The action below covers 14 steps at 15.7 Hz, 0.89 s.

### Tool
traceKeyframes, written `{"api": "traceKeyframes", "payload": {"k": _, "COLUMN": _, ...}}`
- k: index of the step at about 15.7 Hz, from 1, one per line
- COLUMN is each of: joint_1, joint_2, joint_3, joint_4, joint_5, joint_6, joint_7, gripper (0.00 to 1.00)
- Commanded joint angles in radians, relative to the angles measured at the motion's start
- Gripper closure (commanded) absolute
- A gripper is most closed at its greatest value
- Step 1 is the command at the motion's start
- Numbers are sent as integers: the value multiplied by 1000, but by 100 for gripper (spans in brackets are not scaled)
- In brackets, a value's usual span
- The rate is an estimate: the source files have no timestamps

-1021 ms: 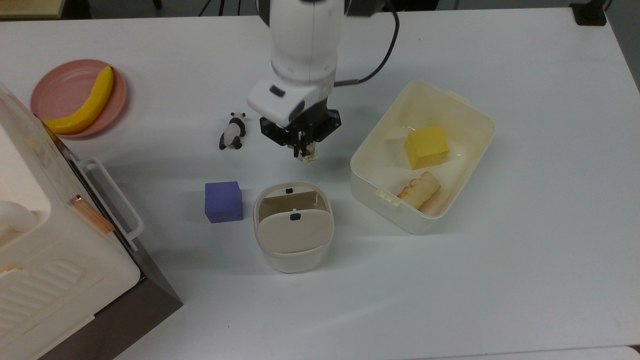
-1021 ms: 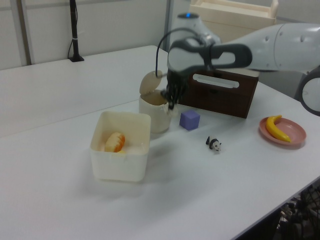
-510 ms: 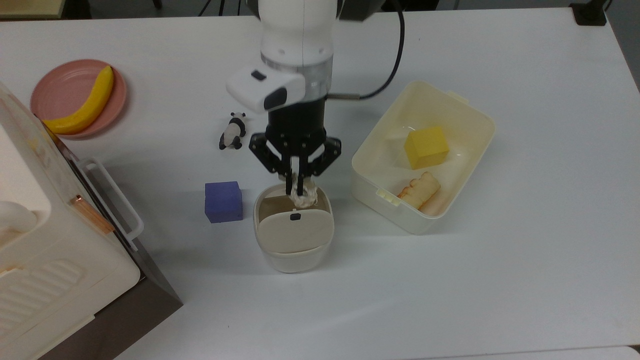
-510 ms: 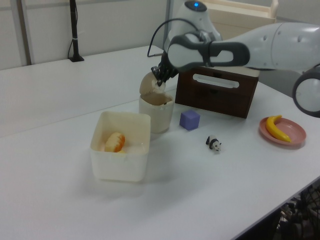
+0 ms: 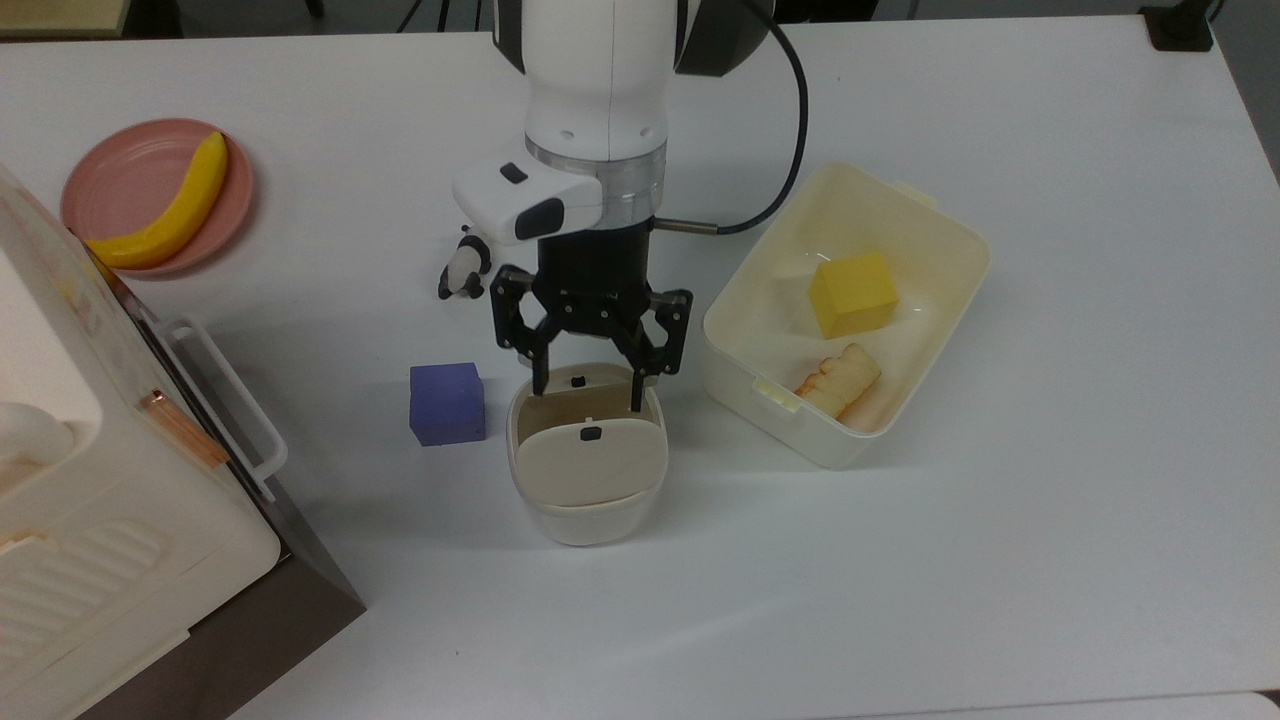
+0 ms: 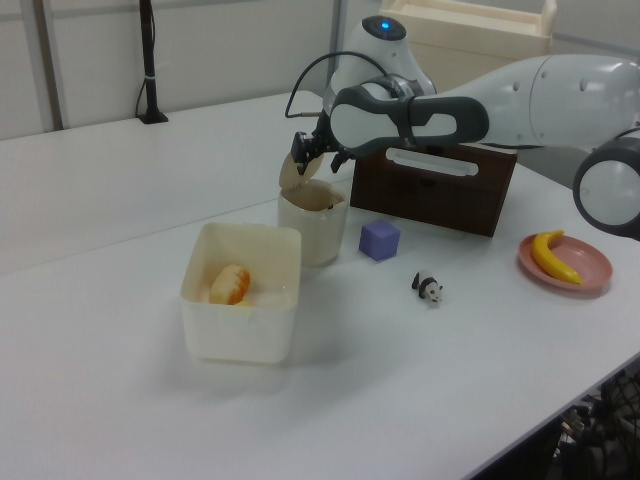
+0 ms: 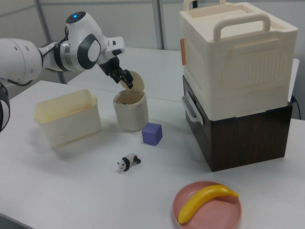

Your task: Grab it up and put it in the trash

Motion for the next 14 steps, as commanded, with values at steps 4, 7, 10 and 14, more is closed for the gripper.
{"api": "traceKeyframes", "payload": {"k": 4, "joint_1": -33, "joint_2": -222, "joint_3": -2, "joint_4": -86, "joint_5": 70, "joint_6": -451, "joint_7": -93, "gripper": 0}}
{"api": "traceKeyframes", "payload": {"k": 7, "joint_1": -46, "joint_2": -307, "joint_3": -4, "joint_4": -111, "joint_5": 122, "joint_6": -646, "joint_7": -224, "gripper": 0}}
{"api": "traceKeyframes", "payload": {"k": 10, "joint_1": -39, "joint_2": -380, "joint_3": -4, "joint_4": -181, "joint_5": 121, "joint_6": -673, "joint_7": -291, "gripper": 0}}
{"api": "traceKeyframes", "payload": {"k": 14, "joint_1": -46, "joint_2": -380, "joint_3": -26, "joint_4": -175, "joint_5": 119, "joint_6": -682, "joint_7": -422, "gripper": 0}}
